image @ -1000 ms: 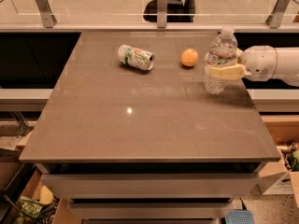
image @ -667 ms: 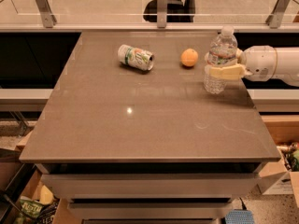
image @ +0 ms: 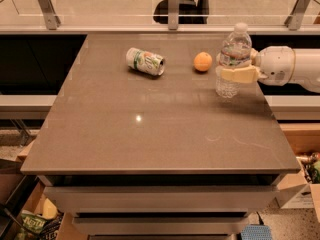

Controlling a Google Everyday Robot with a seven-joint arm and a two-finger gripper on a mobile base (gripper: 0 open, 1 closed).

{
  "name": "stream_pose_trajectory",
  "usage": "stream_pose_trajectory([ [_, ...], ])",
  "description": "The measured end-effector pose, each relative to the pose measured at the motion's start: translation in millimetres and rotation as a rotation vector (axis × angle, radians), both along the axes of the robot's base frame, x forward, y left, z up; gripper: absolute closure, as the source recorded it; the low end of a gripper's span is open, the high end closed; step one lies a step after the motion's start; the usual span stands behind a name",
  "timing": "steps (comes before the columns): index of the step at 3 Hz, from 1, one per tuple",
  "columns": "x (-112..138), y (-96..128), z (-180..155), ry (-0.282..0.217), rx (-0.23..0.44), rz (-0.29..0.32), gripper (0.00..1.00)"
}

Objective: Pick water bottle

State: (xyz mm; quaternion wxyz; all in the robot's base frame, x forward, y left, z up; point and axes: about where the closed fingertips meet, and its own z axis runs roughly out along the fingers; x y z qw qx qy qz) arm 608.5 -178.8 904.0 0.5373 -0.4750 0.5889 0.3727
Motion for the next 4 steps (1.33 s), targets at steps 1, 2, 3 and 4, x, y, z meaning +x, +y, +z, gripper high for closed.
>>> stream_pose_trajectory([
  [1, -5, 3, 14, -0.011, 0.003, -0.019, 1.00],
  [2, -10, 1, 31, -0.016, 0.017, -0.038, 1.00],
  [3, -12, -1, 51, -0.027, 0.036, -0.045, 1.00],
  [4, -11, -5, 70, -0.039, 0.042, -0.065, 1.00],
])
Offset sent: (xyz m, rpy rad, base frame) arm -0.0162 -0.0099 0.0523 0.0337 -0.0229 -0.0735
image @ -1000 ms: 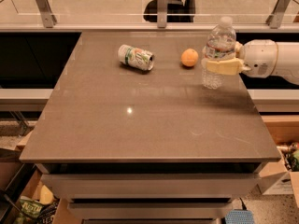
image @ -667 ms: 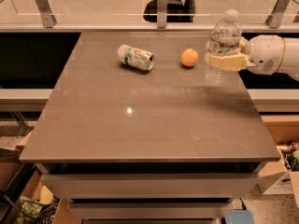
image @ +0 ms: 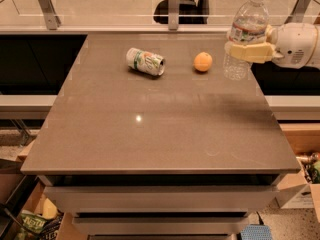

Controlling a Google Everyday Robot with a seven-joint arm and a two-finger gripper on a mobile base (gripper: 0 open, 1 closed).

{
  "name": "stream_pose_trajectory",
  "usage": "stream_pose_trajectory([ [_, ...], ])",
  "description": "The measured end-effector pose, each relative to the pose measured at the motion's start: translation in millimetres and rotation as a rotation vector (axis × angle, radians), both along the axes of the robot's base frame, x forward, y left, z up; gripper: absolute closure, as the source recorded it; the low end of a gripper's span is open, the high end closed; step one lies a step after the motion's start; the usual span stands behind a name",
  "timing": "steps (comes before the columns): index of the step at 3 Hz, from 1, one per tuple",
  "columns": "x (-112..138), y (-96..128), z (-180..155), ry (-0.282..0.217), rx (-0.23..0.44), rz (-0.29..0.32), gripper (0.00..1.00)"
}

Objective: Pick water bottle

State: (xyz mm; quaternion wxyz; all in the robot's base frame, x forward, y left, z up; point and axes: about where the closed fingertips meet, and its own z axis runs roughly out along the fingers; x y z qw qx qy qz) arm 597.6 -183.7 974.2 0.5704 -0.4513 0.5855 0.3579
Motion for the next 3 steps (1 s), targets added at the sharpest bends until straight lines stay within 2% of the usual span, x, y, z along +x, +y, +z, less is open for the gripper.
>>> stream_pose_trajectory([
  [1, 1, -1, 16, -0.011, -0.012, -0.024, 1.00],
  [2, 3, 3, 40, -0.013, -0.054, -0.066, 1.00],
  [3, 3, 3, 40, -0.013, -0.054, -0.066, 1.00],
])
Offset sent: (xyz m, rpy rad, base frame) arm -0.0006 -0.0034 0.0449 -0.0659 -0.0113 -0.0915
